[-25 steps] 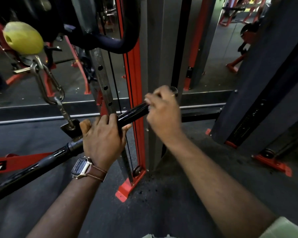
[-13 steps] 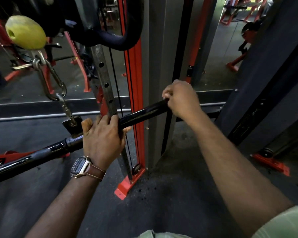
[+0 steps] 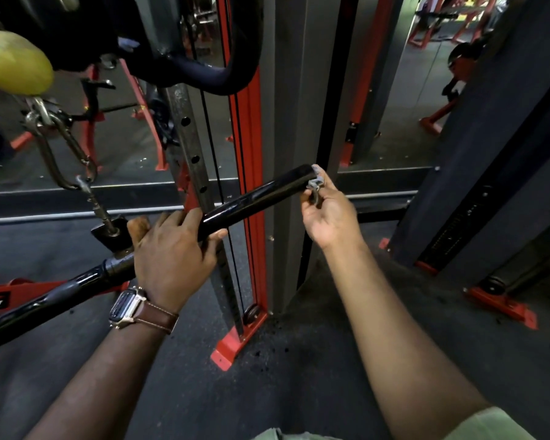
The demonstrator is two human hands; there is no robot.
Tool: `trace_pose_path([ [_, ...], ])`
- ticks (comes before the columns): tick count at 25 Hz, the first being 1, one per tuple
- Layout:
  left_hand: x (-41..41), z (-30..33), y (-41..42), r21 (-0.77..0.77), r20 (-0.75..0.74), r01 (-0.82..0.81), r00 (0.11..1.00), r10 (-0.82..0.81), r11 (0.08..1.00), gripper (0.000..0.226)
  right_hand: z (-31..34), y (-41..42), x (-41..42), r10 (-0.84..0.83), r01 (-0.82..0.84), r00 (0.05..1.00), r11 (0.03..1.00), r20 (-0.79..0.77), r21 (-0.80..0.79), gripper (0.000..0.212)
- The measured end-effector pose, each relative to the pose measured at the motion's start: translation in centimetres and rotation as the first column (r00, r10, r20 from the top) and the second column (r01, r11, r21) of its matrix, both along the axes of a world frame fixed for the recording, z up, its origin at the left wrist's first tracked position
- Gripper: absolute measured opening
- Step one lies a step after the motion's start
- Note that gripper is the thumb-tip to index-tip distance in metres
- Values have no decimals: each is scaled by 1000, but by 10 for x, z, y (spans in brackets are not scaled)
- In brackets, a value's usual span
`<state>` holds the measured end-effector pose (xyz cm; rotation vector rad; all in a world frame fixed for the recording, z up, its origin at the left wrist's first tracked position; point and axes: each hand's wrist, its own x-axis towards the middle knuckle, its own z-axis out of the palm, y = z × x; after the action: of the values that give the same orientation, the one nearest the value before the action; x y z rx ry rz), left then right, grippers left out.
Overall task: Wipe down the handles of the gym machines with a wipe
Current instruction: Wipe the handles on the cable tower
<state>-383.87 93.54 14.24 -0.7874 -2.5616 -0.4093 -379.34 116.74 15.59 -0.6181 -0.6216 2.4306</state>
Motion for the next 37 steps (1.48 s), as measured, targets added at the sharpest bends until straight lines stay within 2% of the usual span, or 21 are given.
trace_pose_path([
  [1,1,-1,-1,-6,-5,-13,1000,13,1000,35,-1,-7,2,-58,55,998,993,24,105,32],
  [2,1,0,-1,-8,-10,-23,1000,22,1000,35,-4,-11,6,-171,152,985,939,37,307,27],
  [3,2,1,-1,-4,-13,-22,1000,22,1000,37,-8,-11,10,-312,256,950,780,0,571,22],
  [4,3,3,-1,5,-14,-11,1000,11,1000,39,-10,-5,14,-404,314,910,518,-96,796,19],
  [5,4,5,-1,17,-19,5,1000,-4,1000,41,-7,6,16,-406,321,891,247,-203,915,18],
  [6,5,7,-1,25,-28,18,999,-17,1000,42,0,19,16,-357,298,898,61,-258,953,18],
  [7,6,9,-2,26,-36,26,999,-25,999,41,7,32,15,-293,260,922,-11,-251,966,17],
  [8,7,10,-3,21,-38,26,999,-26,999,39,14,41,14,-235,202,952,-7,-197,979,17],
  [9,8,10,-3,15,-33,24,999,-23,1000,38,20,45,13,-194,120,975,55,-107,991,17],
  [10,9,10,-3,9,-25,17,1000,-17,1000,39,21,46,11,-159,30,987,179,-1,983,17],
  [11,10,10,-2,6,-19,9,1000,-9,1000,39,20,45,9,-106,-51,990,367,96,929,19],
  [13,10,10,0,22,-18,0,1000,0,1000,38,17,37,5,70,-138,988,794,137,592,24],
  [14,10,10,2,41,-18,3,1000,-2,999,38,15,29,3,117,-127,992,934,50,334,27],
  [15,9,10,4,66,-18,12,1000,-11,998,38,12,16,1,118,-113,992,989,-50,95,29],
  [17,5,12,10,100,-15,23,1000,-22,995,40,4,-18,-2,122,-141,983,981,-136,-137,29],
  [20,4,14,18,134,-14,23,1000,-22,991,41,1,-43,0,164,-186,975,972,-150,-145,29],
  [24,12,9,24,88,-31,3,1000,-1,996,42,20,-7,2,-25,21,999,982,-22,-187,20],
  [26,14,10,26,87,-21,-37,999,39,996,43,20,-26,9,64,-61,997,996,48,-69,16],
  [28,12,15,28,106,-4,-42,999,42,993,42,7,-58,20,169,-191,975,969,144,155,18],
  [33,12,24,30,96,19,-76,997,75,992,44,11,-58,36,-77,32,994,875,72,483,7],
  [37,11,28,35,-21,28,-163,986,164,986,44,44,-41,41,-66,90,996,787,-61,610,9],
])
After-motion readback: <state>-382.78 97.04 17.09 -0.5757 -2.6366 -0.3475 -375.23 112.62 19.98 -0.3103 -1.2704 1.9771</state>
